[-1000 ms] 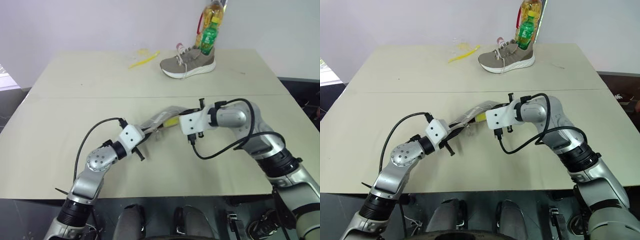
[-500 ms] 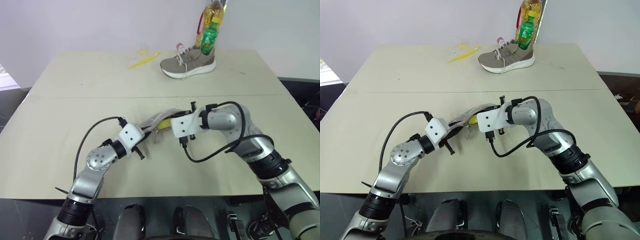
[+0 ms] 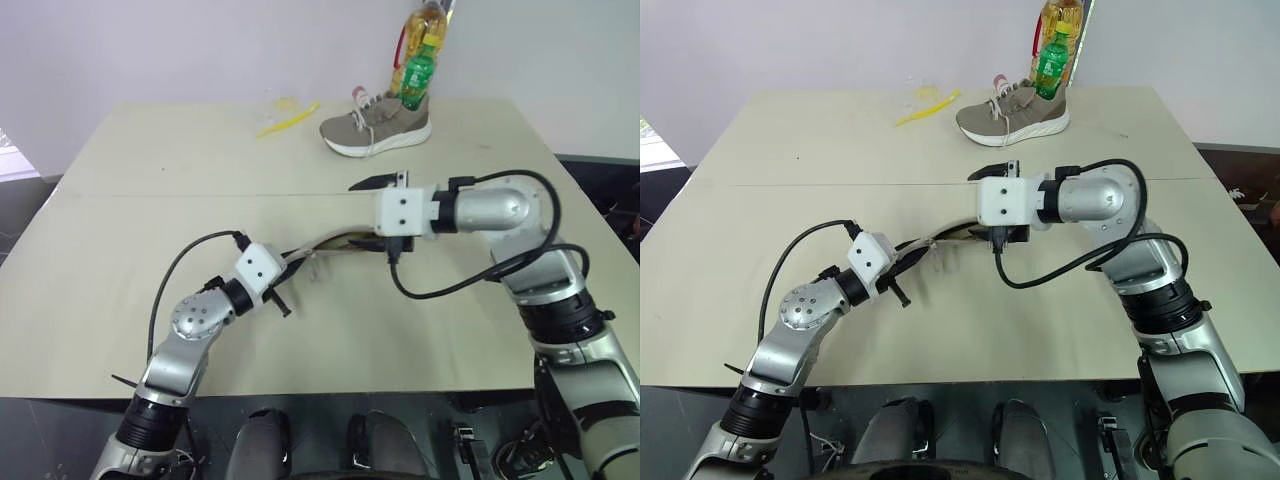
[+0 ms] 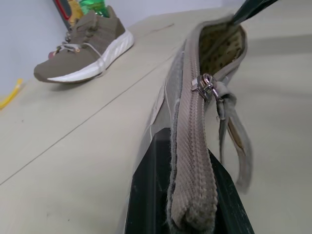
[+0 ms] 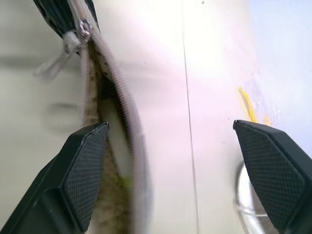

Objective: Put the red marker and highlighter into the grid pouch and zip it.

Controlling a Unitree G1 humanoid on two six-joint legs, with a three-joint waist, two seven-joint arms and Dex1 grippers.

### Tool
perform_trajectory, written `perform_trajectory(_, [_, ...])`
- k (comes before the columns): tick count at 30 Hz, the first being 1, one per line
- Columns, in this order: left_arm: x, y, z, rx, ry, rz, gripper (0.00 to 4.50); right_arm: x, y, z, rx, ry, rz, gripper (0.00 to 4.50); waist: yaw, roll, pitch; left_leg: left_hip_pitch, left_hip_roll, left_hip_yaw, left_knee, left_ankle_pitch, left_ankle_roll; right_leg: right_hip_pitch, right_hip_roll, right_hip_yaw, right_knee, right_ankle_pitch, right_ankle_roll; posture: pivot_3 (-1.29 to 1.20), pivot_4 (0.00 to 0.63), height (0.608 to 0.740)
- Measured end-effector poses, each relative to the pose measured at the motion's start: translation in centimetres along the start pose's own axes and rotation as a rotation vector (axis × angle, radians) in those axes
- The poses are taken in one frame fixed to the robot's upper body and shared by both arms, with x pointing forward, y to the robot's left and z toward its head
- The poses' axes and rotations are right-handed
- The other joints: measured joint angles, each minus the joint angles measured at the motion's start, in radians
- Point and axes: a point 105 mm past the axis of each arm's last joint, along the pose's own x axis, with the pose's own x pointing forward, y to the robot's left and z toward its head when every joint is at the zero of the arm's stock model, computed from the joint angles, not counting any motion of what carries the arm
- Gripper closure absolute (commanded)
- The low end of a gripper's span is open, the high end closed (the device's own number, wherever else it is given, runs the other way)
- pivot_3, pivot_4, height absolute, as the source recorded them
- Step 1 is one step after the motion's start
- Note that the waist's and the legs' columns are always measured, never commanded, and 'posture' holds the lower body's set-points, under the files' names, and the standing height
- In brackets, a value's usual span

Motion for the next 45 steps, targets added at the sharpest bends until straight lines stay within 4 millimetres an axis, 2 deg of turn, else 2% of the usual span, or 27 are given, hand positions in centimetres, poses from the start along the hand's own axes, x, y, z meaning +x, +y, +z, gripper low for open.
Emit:
perform_trajectory(5, [0.2, 0.2, 0.1, -0.058, -0.014, 0.022, 4.50, -1.3, 0.1, 0.4, 0.104, -0.032, 0.025, 0.25, 0.002, 0.000, 0.000, 0.000, 0.000, 0.000, 0.000, 0.000, 0.000, 0.000, 0.000, 0.000, 0.000, 0.000, 0.000, 0.00, 0.150, 0.702])
perform_trajectory(7, [0.4, 0.6, 0.4, -0.112, -0.035, 0.058, 4.50, -1.8, 1.0, 1.4, 0.193, -0.100, 0.059, 0.25, 0.002, 0.000, 0.000, 0.000, 0.000, -0.001, 0.000, 0.000, 0.000, 0.001, 0.000, 0.000, 0.000, 0.000, 0.000, 0.00, 0.150, 0.702])
perform_trajectory(10, [1.0, 1.2, 1.3, -0.184, -0.081, 0.089, 4.50, -1.4, 2.3, 2.7, 0.312, -0.185, 0.105, 0.25, 0.001, 0.000, 0.000, 0.000, 0.000, -0.002, 0.000, 0.000, 0.000, 0.001, 0.000, 0.000, 0.000, 0.000, 0.000, 0.00, 0.150, 0.702])
perform_trajectory(15, [2.3, 1.7, 2.7, -0.296, -0.147, 0.122, 4.50, 0.8, 3.0, 3.4, 0.555, -0.244, 0.053, 0.25, 0.000, -0.001, 0.000, 0.000, 0.000, -0.002, 0.000, 0.000, 0.000, 0.001, 0.000, 0.000, 0.000, 0.000, 0.000, 0.00, 0.150, 0.702])
perform_trajectory(22, [2.8, 1.9, 2.6, -0.357, -0.146, 0.144, 4.50, 4.4, 2.9, 2.3, 0.771, -0.181, -0.050, 0.25, 0.000, -0.001, 0.000, 0.000, -0.001, -0.001, 0.000, 0.000, 0.000, 0.000, 0.000, 0.000, 0.000, 0.000, 0.000, 0.00, 0.150, 0.702])
perform_trajectory(25, [3.0, 2.1, 2.6, -0.368, -0.147, 0.158, 4.50, 6.0, 2.9, 2.1, 0.839, -0.175, -0.087, 1.02, -0.001, -0.001, 0.000, -0.001, -0.001, -0.001, 0.000, 0.000, 0.000, 0.000, 0.001, 0.000, 0.000, 0.000, 0.000, 0.00, 0.150, 0.702])
perform_trajectory(28, [2.9, 2.5, 2.5, -0.370, -0.145, 0.173, 4.50, 6.3, 3.0, 1.7, 0.853, -0.154, -0.099, 2.48, 0.001, -0.001, 0.000, -0.001, -0.002, -0.001, 0.000, 0.000, 0.000, 0.000, 0.000, 0.000, 0.000, 0.000, 0.000, 0.00, 0.150, 0.702])
perform_trajectory(31, [2.8, 2.5, 2.5, -0.371, -0.147, 0.174, 4.50, 6.2, 2.9, 1.4, 0.850, -0.141, -0.115, 4.17, 0.001, -0.001, 0.000, -0.001, -0.002, -0.001, 0.000, 0.000, 0.000, 0.000, 0.000, 0.000, 0.000, 0.000, 0.000, 0.00, 0.150, 0.702])
perform_trajectory(32, [2.8, 2.5, 2.5, -0.371, -0.148, 0.172, 4.50, 6.2, 2.8, 1.3, 0.848, -0.138, -0.117, 4.49, 0.000, -0.001, 0.000, -0.001, -0.002, -0.001, 0.000, 0.000, 0.000, 0.000, 0.001, 0.000, 0.000, 0.000, 0.000, 0.00, 0.150, 0.702])
perform_trajectory(37, [2.3, 2.6, 2.0, -0.370, -0.131, 0.176, 4.50, 5.2, 2.2, -0.2, 0.823, -0.085, -0.150, 4.49, -0.003, -0.001, 0.000, -0.001, -0.001, -0.001, 0.000, 0.000, 0.000, -0.001, 0.001, 0.000, 0.000, 0.000, 0.000, 0.00, 0.150, 0.702])
perform_trajectory(41, [2.1, 2.7, 1.9, -0.358, -0.124, 0.171, 4.50, 4.5, 1.2, -0.6, 0.779, -0.076, -0.186, 4.49, -0.003, -0.001, 0.000, -0.001, -0.001, -0.001, -0.001, 0.000, 0.000, -0.001, 0.001, 0.000, 0.000, 0.000, 0.000, 0.00, 0.150, 0.702])
perform_trajectory(43, [1.9, 2.8, 1.8, -0.346, -0.113, 0.163, 4.50, 3.9, 0.4, -1.1, 0.745, -0.061, -0.215, 4.49, -0.003, -0.001, 0.000, -0.001, -0.001, -0.001, -0.001, 0.000, 0.000, -0.001, 0.001, 0.000, 0.000, 0.000, 0.000, 0.00, 0.150, 0.702])
perform_trajectory(45, [1.5, 2.8, 1.4, -0.329, -0.095, 0.155, 4.50, 2.7, -1.3, -2.4, 0.699, -0.014, -0.272, 4.49, -0.001, 0.000, 0.000, -0.001, -0.001, -0.001, -0.001, 0.000, 0.000, -0.001, 0.000, 0.000, 0.000, 0.000, 0.000, 0.00, 0.150, 0.702])
